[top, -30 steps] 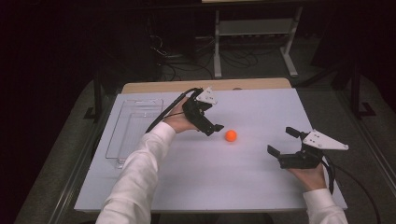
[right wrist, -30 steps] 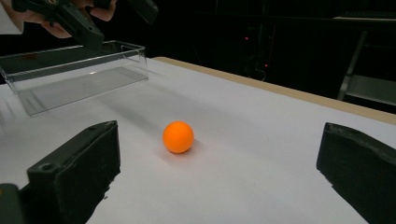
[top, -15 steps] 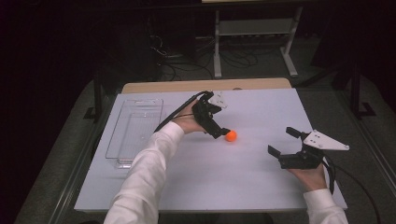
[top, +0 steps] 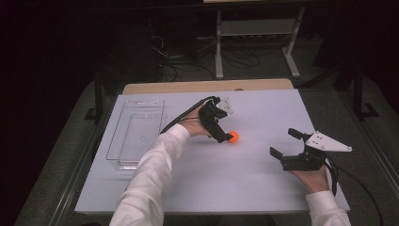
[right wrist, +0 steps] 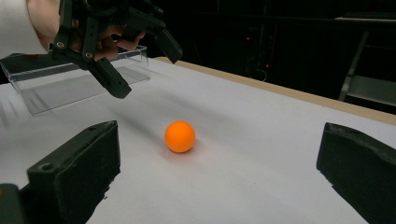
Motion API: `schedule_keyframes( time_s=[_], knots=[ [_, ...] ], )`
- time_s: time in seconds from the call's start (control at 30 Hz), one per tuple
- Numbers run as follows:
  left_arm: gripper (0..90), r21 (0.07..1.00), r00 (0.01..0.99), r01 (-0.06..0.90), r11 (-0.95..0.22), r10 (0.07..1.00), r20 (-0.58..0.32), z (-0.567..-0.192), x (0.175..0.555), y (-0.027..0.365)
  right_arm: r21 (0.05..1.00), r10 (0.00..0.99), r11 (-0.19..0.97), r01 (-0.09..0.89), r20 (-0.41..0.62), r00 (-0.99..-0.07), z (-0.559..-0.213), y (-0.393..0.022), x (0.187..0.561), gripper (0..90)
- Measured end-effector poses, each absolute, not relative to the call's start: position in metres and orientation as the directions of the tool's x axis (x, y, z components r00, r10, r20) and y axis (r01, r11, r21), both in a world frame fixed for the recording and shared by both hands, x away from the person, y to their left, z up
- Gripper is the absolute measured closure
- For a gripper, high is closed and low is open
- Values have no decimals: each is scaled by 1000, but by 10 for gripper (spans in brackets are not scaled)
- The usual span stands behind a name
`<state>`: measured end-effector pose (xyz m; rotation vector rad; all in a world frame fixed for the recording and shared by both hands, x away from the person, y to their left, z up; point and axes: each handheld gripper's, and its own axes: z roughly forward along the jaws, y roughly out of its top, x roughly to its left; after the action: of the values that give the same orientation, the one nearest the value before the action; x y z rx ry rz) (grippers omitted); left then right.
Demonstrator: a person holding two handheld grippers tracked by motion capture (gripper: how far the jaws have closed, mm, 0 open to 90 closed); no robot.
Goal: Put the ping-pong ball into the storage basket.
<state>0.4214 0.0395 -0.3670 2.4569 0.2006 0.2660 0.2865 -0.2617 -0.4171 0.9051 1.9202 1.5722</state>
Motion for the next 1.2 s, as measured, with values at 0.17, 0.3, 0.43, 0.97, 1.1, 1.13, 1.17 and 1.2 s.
schedule_keyframes(
  time_s=[0.17,0.3,0.43,0.97,1.1,1.13,1.17,1.2],
  knots=[
    [0,611,971,71,-788,195,139,-374,424,33,976,753,119,181,31,-657,-417,-262,287,0],
    [0,602,974,69,-796,183,130,-380,425,27,976,753,120,182,30,-657,-417,-262,287,0],
    [0,590,977,67,-804,173,124,-385,426,22,976,753,119,182,31,-657,-417,-262,287,0],
    [0,546,983,50,-836,137,119,-399,432,9,975,752,125,185,29,-659,-418,-261,286,0],
    [0,534,986,51,-844,129,110,-403,432,7,975,752,126,185,28,-659,-418,-261,286,0],
    [0,530,987,53,-847,125,102,-405,432,6,975,752,126,185,28,-659,-418,-261,286,0],
    [0,518,988,50,-854,117,99,-406,433,6,975,752,126,185,28,-659,-418,-261,286,0],
    [0,508,989,49,-860,111,94,-407,433,6,975,752,126,185,28,-659,-418,-261,286,0]
  ],
)
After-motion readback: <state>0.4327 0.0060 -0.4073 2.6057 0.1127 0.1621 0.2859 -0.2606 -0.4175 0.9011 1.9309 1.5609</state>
